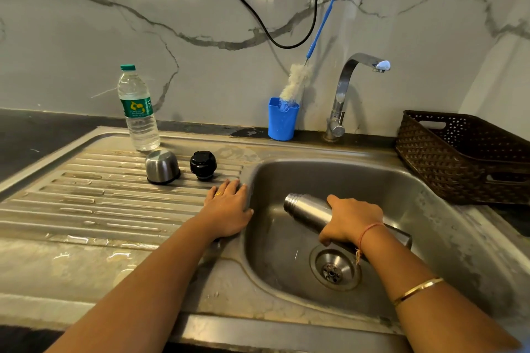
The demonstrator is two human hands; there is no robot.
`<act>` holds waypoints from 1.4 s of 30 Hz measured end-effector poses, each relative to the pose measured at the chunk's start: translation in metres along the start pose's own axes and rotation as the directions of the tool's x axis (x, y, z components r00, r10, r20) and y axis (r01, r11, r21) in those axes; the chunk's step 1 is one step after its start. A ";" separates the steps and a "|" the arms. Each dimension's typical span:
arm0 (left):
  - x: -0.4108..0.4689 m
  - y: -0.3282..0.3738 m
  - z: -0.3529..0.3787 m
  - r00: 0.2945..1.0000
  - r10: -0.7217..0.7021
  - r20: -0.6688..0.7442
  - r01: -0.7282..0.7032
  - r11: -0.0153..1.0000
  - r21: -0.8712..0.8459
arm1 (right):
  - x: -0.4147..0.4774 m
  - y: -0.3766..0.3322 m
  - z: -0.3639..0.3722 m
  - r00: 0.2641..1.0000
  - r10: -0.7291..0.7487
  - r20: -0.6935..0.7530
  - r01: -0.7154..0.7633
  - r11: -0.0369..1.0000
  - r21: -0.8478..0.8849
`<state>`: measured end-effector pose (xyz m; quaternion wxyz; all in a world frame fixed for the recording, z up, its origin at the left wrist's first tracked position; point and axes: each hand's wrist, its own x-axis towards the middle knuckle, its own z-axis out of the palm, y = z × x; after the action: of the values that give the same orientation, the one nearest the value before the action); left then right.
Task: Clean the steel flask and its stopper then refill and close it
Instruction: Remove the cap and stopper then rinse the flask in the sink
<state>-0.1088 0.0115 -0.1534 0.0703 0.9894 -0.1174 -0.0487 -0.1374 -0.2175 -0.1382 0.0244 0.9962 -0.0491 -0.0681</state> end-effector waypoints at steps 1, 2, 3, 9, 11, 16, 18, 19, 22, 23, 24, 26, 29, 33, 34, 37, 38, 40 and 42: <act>0.000 0.000 0.000 1.000 0.001 -0.001 -0.001 1.000 0.001 | 0.000 0.000 0.000 1.000 -0.001 0.001 0.001 1.000 0.007; -0.001 0.000 0.000 1.000 0.001 -0.003 -0.001 1.000 0.002 | 0.000 0.000 0.001 1.000 -0.003 0.003 0.003 1.000 0.010; -0.001 0.000 0.000 1.000 0.001 -0.004 -0.001 1.000 0.002 | 0.001 0.000 0.001 1.000 -0.005 0.003 0.005 1.000 0.010; -0.001 0.000 0.000 1.000 0.003 -0.007 -0.003 1.000 0.008 | 0.003 0.000 0.003 0.994 0.009 -0.108 -0.001 0.997 0.072; -0.001 0.000 -0.001 1.000 0.003 -0.004 -0.003 1.000 0.008 | 0.005 -0.001 0.002 0.976 0.020 -0.219 0.005 0.994 0.111; -0.001 0.000 -0.001 1.000 -0.003 -0.003 0.003 1.000 0.005 | 0.008 -0.004 -0.002 0.921 0.072 -0.384 0.023 0.971 0.238; -0.001 0.000 -0.001 1.000 -0.003 -0.003 0.003 1.000 -0.001 | 0.008 -0.002 -0.002 0.953 0.061 -0.297 0.006 0.976 0.218; -0.001 0.000 0.000 1.000 -0.003 -0.003 0.003 1.000 -0.007 | 0.007 -0.001 0.000 0.972 0.039 -0.232 -0.003 0.988 0.156; -0.001 -0.001 0.000 1.000 -0.003 -0.008 0.003 1.000 -0.009 | 0.007 0.003 0.005 0.992 0.013 -0.128 -0.006 0.999 0.052; 0.000 -0.001 0.000 1.000 -0.003 -0.012 0.003 1.000 -0.009 | 0.007 0.005 0.006 0.991 0.022 -0.132 -0.010 0.996 0.089; -0.001 -0.001 0.000 1.000 -0.001 -0.018 0.001 1.000 -0.015 | 0.008 0.006 0.004 0.988 0.036 -0.152 -0.014 0.990 0.142; -0.002 0.001 -0.003 0.998 0.007 -0.056 -0.010 0.998 -0.061 | 0.008 0.006 0.000 0.975 0.057 -0.213 -0.009 0.976 0.217; -0.007 0.008 -0.009 0.981 0.016 -0.194 -0.052 0.982 -0.182 | 0.006 0.001 -0.001 0.961 0.024 -0.276 0.032 0.980 0.195; -0.016 0.032 -0.012 0.932 0.141 -0.333 -0.165 0.985 -0.044 | 0.001 -0.006 -0.001 0.939 -0.075 -0.335 0.102 0.993 0.063; -0.017 0.038 -0.011 0.919 0.188 -0.347 -0.197 0.980 0.009 | 0.000 -0.008 -0.004 0.931 -0.097 -0.351 0.112 0.994 0.020; -0.014 0.054 -0.001 0.904 0.273 -0.329 -0.270 0.961 0.056 | -0.007 -0.019 -0.010 0.901 -0.168 -0.401 0.147 0.986 -0.083; -0.012 0.058 0.002 0.908 0.278 -0.314 -0.280 0.959 0.039 | -0.009 -0.023 -0.012 0.888 -0.192 -0.419 0.156 0.981 -0.118; -0.006 0.062 0.005 0.918 0.245 -0.313 -0.267 0.963 -0.031 | -0.013 -0.030 -0.015 0.853 -0.241 -0.463 0.169 0.967 -0.193; 0.002 0.066 0.006 0.920 0.181 -0.347 -0.225 0.970 -0.089 | -0.018 -0.033 -0.017 0.814 -0.282 -0.507 0.164 0.950 -0.265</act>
<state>-0.1230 -0.0536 -0.1497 0.1567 0.9591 -0.2023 0.1213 -0.1492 -0.1817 -0.1206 0.1335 0.9654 0.0848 0.2076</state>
